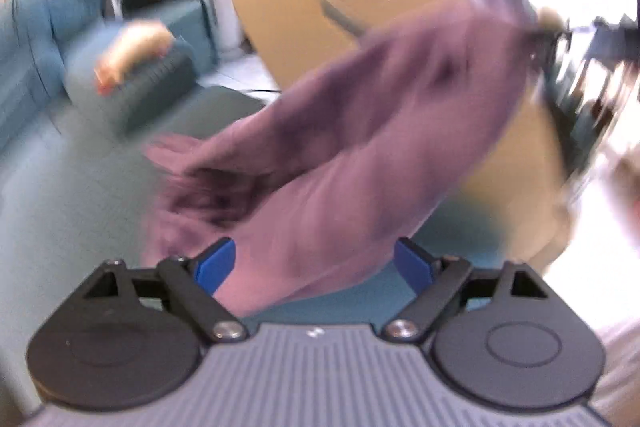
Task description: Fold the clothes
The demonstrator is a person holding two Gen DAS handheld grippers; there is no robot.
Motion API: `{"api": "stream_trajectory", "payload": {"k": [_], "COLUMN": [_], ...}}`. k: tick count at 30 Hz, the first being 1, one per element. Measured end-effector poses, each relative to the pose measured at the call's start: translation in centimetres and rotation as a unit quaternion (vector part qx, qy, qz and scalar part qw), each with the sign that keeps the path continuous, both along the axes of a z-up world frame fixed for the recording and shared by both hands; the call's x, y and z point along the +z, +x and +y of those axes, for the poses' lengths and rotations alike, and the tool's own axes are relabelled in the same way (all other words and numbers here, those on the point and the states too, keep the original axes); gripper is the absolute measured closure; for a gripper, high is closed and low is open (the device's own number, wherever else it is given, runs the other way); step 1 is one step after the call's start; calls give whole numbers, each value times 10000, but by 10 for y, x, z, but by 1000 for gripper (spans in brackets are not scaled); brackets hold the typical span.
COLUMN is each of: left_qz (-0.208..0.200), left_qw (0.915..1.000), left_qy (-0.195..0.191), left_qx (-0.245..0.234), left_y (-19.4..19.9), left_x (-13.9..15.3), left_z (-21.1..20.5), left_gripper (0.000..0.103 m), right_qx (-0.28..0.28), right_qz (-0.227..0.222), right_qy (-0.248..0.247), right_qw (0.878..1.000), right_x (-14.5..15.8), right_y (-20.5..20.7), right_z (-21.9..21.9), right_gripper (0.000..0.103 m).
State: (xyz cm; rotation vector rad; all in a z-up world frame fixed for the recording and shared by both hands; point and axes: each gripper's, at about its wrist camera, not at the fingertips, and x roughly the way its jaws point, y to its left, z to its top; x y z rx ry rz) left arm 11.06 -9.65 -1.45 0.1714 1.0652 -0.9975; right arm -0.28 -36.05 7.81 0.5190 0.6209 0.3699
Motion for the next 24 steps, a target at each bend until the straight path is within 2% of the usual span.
{"api": "stream_trajectory", "payload": {"k": [1, 3, 5, 7, 8, 10, 12, 15, 17, 18, 19, 21, 24], "left_qz": [317, 900, 1172, 1239, 1240, 1189, 1120, 1110, 1229, 1287, 1344, 1439, 1638], "left_qw": [9987, 9888, 9765, 9676, 9628, 9581, 9553, 9472, 9389, 9348, 9307, 9250, 9163], "left_qy": [-243, -628, -517, -34, 262, 723, 1038, 1506, 1702, 1779, 1854, 1935, 1937], "left_qx": [302, 1016, 1731, 2198, 2387, 2505, 2531, 2604, 2729, 2792, 2853, 2937, 3101], "left_y": [2, 6, 3, -3, -6, -11, -17, -24, -28, -29, -31, -27, -31], "left_x": [-1, -9, -30, -58, -71, -90, -107, -128, -141, -146, -151, -157, -155], "left_z": [6, 21, 34, 46, 51, 60, 72, 92, 107, 114, 120, 123, 143], "left_gripper": [14, 9, 8, 9, 9, 9, 9, 9, 9, 9, 9, 9, 9], "right_qx": [35, 108, -27, -342, -422, -401, -41, 497, 754, 873, 952, 1288, 1909], "right_qz": [6, 83, 236, 550, 795, 1519, 2513, 3173, 3273, 3253, 3248, 3244, 2995], "right_qy": [60, 158, 232, 371, 250, 36, -104, -485, -692, -766, -783, -816, -974], "right_qw": [10000, 9998, 9994, 9972, 9956, 9876, 9678, 9458, 9394, 9385, 9377, 9335, 9297], "right_x": [0, -4, -14, -41, -54, -87, -132, -169, -175, -174, -173, -167, -156], "right_y": [-4, -10, -15, -21, -22, -24, -23, -29, -30, -29, -28, -21, -11], "right_z": [1, 6, 8, 9, 13, 24, 42, 67, 76, 79, 80, 85, 97], "right_gripper": [89, 89, 88, 89, 88, 86, 84, 73, 72, 65, 51, 32, 30]}}
